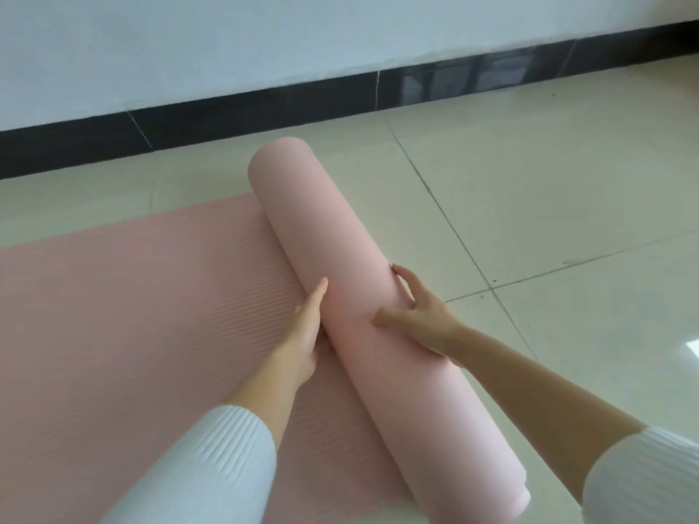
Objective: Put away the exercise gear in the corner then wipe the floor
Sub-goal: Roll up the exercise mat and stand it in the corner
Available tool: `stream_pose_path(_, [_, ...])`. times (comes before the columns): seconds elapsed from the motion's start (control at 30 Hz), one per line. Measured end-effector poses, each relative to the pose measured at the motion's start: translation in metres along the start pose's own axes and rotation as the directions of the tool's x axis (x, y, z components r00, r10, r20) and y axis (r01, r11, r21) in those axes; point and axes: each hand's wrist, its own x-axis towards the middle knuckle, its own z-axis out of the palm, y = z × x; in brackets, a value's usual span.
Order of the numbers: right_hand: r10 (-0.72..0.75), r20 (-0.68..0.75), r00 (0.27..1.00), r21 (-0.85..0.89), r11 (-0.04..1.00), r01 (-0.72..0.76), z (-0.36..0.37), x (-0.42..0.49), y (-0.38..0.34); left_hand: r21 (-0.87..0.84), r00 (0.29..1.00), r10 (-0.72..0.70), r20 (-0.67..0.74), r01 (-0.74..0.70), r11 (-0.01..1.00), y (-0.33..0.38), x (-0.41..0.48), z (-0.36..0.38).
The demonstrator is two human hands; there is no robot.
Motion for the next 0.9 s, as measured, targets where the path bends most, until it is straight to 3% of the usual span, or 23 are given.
stream_pose_path(0.2, [0.028,0.004,1.0,0.054,0.998,-0.028,-0.011,0.005,0.005,-0.082,0.993,0.091,-0.071,-0.097,0.992,0.006,0.005,0.017])
stream_pose_path(0.57, [-0.006,0.115,0.993,0.148,0.989,-0.011,-0.04,0.011,0.006,0.043,0.926,0.367,-0.084,-0.365,0.93,0.025,0.004,0.051])
stream_pose_path(0.73, [0.053,-0.025,0.998,0.135,0.99,-0.049,-0.024,0.018,0.008,0.036,0.976,0.218,-0.028,-0.217,0.976,0.024,0.021,0.032])
stream_pose_path(0.9, [0.05,-0.028,0.998,0.125,0.991,-0.046,-0.018,0.017,0.0,0.014,0.982,0.188,-0.004,-0.188,0.982,0.01,0.024,0.016])
